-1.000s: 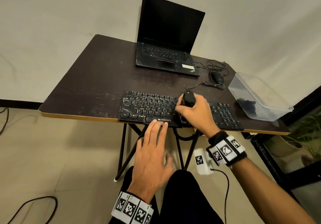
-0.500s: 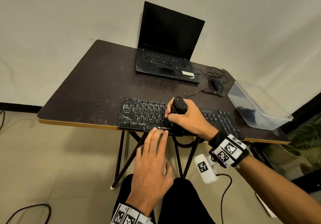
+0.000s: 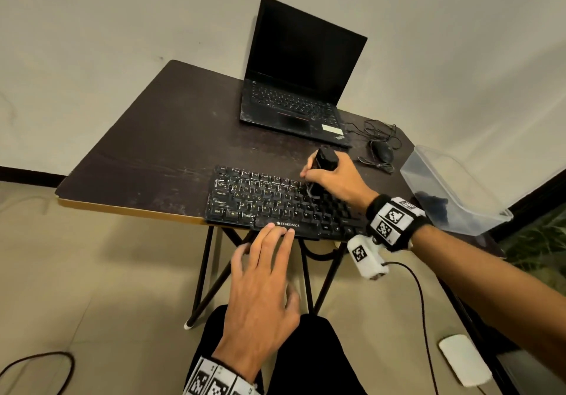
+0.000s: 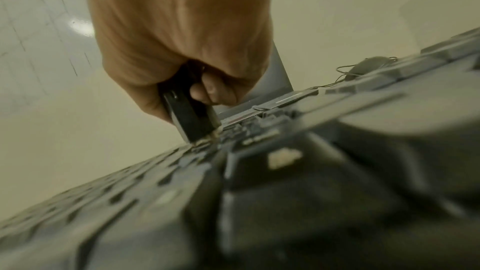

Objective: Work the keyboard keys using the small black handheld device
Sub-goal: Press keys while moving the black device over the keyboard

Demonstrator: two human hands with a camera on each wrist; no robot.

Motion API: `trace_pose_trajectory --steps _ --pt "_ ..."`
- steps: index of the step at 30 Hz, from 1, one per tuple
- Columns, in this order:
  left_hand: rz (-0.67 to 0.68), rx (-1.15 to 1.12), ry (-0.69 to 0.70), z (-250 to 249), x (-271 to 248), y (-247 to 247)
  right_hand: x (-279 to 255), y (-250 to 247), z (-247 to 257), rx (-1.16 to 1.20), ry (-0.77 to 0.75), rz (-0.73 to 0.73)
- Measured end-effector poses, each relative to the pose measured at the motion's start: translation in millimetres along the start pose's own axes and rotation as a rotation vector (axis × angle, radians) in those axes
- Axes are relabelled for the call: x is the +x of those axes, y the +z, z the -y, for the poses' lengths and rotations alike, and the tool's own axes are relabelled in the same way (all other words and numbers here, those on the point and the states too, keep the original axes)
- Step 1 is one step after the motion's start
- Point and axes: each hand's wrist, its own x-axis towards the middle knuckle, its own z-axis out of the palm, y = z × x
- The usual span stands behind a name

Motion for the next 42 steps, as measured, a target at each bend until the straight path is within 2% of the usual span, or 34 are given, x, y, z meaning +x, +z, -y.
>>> trace_pose_trajectory --steps 3,6,11,13,16,20,24,28,32,36,40,42 --pt "-0.007 -0.01 0.008 2.6 -0.2 -1.6 3.8 6.0 1.2 -0.001 -0.013 0.024" --pt "-0.057 -0.049 0.024 5.8 2.0 -1.1 -6.4 11.0 3.4 -0.021 -0.055 0.144" --pt "-0.149 -0.071 0.016 15.0 2.2 -0.5 24.2 -4.9 -4.3 -0.057 -0.01 0.043" --pt "-0.159 -0.067 0.006 18.6 3.3 -2.2 20.8 -0.6 -1.6 -0.034 -0.022 0.048" --pt "-0.159 -0.077 -0.012 17.6 5.2 -2.5 16.2 8.5 -1.8 -0.081 -0.051 0.14" --pt "-0.135 -0.092 -0.027 17.0 3.1 -4.2 29.7 3.8 -0.7 -0.114 0.0 0.077" --pt "-0.111 -0.098 -0.039 17.0 5.7 -4.8 23.3 20.6 2.0 -0.119 -0.062 0.137" --pt "-0.092 -0.091 -0.047 15.7 4.0 -5.6 36.7 15.3 0.9 -0.143 -0.002 0.088" --pt "-0.089 -0.088 -0.05 13.4 4.8 -8.3 24.9 25.8 6.1 -0.128 -0.056 0.138" --pt "-0.074 -0.079 -0.054 13.0 4.2 -8.7 35.2 17.2 8.2 -0.123 0.013 0.097" --pt "-0.064 -0.078 -0.058 12.7 5.3 -8.5 29.9 27.4 17.0 -0.124 -0.03 0.198" --pt "-0.069 -0.07 -0.061 12.5 5.9 -7.6 33.1 28.4 14.0 -0.156 -0.035 0.184"
